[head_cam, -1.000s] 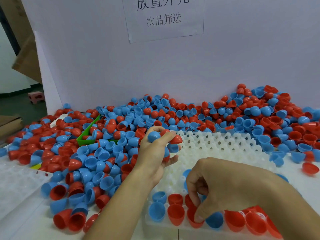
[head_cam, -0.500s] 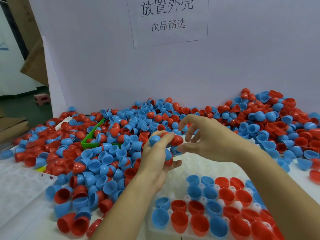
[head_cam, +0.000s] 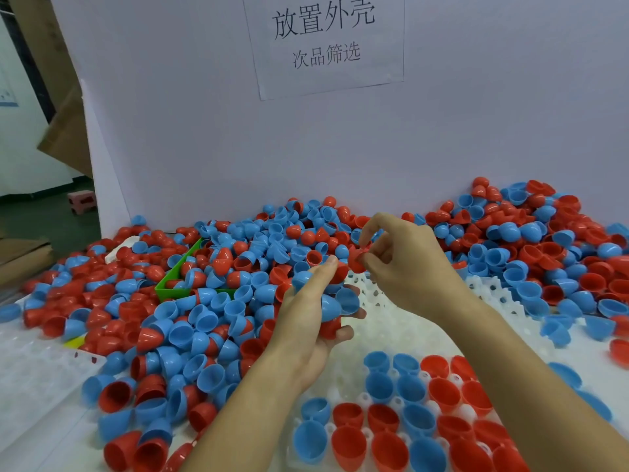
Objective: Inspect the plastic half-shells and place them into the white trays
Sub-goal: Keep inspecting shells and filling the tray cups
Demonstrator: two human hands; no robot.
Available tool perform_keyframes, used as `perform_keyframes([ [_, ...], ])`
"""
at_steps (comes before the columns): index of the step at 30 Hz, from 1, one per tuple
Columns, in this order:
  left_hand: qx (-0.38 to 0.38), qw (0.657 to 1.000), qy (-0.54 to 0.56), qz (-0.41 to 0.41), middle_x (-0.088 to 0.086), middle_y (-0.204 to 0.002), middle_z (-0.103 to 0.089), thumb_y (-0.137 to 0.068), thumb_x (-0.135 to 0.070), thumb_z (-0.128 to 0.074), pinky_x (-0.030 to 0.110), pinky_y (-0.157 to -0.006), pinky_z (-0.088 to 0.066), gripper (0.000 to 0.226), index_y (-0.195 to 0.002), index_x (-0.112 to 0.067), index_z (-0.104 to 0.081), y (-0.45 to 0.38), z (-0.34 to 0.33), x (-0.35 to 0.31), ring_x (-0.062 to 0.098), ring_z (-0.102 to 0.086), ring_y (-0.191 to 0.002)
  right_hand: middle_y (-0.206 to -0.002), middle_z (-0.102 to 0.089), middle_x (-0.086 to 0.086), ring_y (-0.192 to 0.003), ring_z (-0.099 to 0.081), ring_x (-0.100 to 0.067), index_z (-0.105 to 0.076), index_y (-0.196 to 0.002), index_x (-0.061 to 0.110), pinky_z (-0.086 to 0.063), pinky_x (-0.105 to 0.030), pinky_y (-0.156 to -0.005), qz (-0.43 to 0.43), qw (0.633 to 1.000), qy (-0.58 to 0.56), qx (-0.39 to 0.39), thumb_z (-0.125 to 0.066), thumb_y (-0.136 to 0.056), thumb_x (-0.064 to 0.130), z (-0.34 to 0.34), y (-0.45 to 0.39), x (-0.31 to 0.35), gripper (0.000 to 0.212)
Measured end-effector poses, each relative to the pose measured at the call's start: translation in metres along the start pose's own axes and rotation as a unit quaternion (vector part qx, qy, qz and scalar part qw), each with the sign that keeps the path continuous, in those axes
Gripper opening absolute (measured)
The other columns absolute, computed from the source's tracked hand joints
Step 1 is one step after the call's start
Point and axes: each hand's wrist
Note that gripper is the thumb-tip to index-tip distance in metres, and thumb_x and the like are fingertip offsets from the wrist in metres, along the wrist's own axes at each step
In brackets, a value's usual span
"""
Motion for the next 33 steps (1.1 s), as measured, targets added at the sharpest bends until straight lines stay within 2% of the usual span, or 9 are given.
perform_keyframes([
  [4, -0.006, 1.000, 0.022, 0.012, 0.009, -0.084, -0.069, -0.085, -0.041, -0.073, 0.022, -0.039, -0.037, 0.040, -0.111, -0.012, -0.069, 0.001, 0.000, -0.001, 0.020, -0.067, -0.063, -0.062, -0.062, 0.009, -0.059, -0.062, 0.000, -0.051, -0.090, 0.025, -0.047, -0.008, -0.050, -0.008, 0.999, -0.001, -0.035, -0.072, -0.089, 0.013, -0.002, 0.000, 0.000, 0.024],
  [8, -0.035, 0.997, 0.066, 0.028, 0.007, -0.075, -0.069, -0.086, -0.041, -0.073, 0.022, -0.037, -0.036, 0.031, -0.102, -0.015, -0.068, 0.002, 0.004, -0.005, 0.021, -0.067, -0.060, -0.061, -0.060, 0.008, -0.061, -0.058, 0.003, -0.060, -0.080, 0.026, -0.044, -0.006, -0.054, 0.016, 0.999, -0.006, -0.043, -0.078, -0.084, 0.027, -0.004, -0.001, 0.004, 0.019],
  [11, -0.042, 0.996, 0.073, 0.033, 0.008, -0.077, -0.071, -0.086, -0.042, -0.073, 0.022, -0.039, -0.038, 0.033, -0.101, -0.014, -0.068, 0.002, 0.005, -0.006, 0.021, -0.068, -0.060, -0.062, -0.061, 0.011, -0.064, -0.056, 0.004, -0.075, -0.085, 0.024, -0.041, -0.004, -0.057, 0.044, 0.999, -0.003, -0.003, -0.076, -0.086, 0.031, -0.008, 0.000, 0.010, 0.007],
  [14, -0.020, 0.998, 0.054, 0.027, 0.008, -0.081, -0.071, -0.088, -0.044, -0.070, 0.022, -0.039, -0.039, 0.033, -0.102, -0.014, -0.069, 0.002, 0.003, -0.005, 0.019, -0.068, -0.061, -0.067, -0.062, 0.014, -0.069, -0.056, 0.007, -0.079, -0.094, 0.021, -0.041, -0.002, -0.057, 0.034, 0.999, 0.019, 0.036, -0.075, -0.085, 0.036, -0.014, 0.002, 0.014, 0.017],
  [19, 0.007, 0.999, 0.040, 0.031, 0.008, -0.082, -0.072, -0.088, -0.043, -0.070, 0.022, -0.039, -0.039, 0.028, -0.095, -0.016, -0.070, 0.003, 0.002, -0.005, 0.020, -0.068, -0.062, -0.065, -0.052, 0.023, -0.055, -0.053, 0.002, -0.079, -0.093, 0.017, -0.039, -0.001, -0.053, 0.008, 1.000, 0.027, -0.005, -0.079, -0.082, 0.032, -0.014, 0.002, 0.015, 0.018],
  [23, 0.020, 0.999, 0.028, 0.025, 0.008, -0.081, -0.071, -0.088, -0.042, -0.070, 0.022, -0.039, -0.039, 0.029, -0.097, -0.015, -0.070, 0.004, 0.002, -0.005, 0.020, -0.067, -0.061, -0.066, -0.052, 0.024, -0.059, -0.053, 0.003, -0.078, -0.093, 0.015, -0.041, -0.003, -0.052, -0.004, 0.999, 0.035, -0.015, -0.078, -0.083, 0.032, -0.015, 0.002, 0.013, 0.020],
  [28, 0.043, 0.999, -0.007, 0.012, 0.008, -0.087, -0.071, -0.088, -0.046, -0.070, 0.023, -0.042, -0.041, 0.040, -0.109, -0.013, -0.071, 0.003, 0.001, -0.004, 0.018, -0.067, -0.064, -0.067, -0.063, 0.015, -0.068, -0.060, 0.006, -0.077, -0.084, 0.016, -0.043, -0.002, -0.054, -0.023, 0.998, -0.021, -0.051, -0.073, -0.087, 0.018, -0.021, 0.001, 0.014, 0.005],
  [31, 0.035, 0.999, 0.005, 0.006, 0.006, -0.081, -0.070, -0.074, -0.048, -0.076, 0.022, -0.040, -0.040, 0.046, -0.105, -0.014, -0.072, 0.002, 0.002, -0.006, 0.019, -0.068, -0.064, -0.063, -0.065, 0.009, -0.061, -0.060, -0.009, -0.072, -0.074, 0.024, -0.047, -0.006, -0.056, -0.035, 0.993, -0.053, -0.096, -0.072, -0.088, 0.015, -0.015, 0.000, 0.012, 0.016],
  [33, -0.010, 1.000, 0.019, 0.003, 0.004, -0.074, -0.070, -0.073, -0.047, -0.076, 0.022, -0.039, -0.038, 0.044, -0.103, -0.015, -0.072, 0.000, 0.004, -0.007, 0.019, -0.068, -0.062, -0.063, -0.067, 0.004, -0.051, -0.054, -0.009, -0.066, -0.068, 0.028, -0.048, -0.009, -0.051, -0.059, 0.990, -0.063, -0.115, -0.073, -0.088, 0.018, -0.005, -0.003, 0.006, 0.023],
])
Point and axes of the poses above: each hand's wrist, its own y-axis away from the middle knuckle, its own z-axis out of the back of the hand, x = y × z
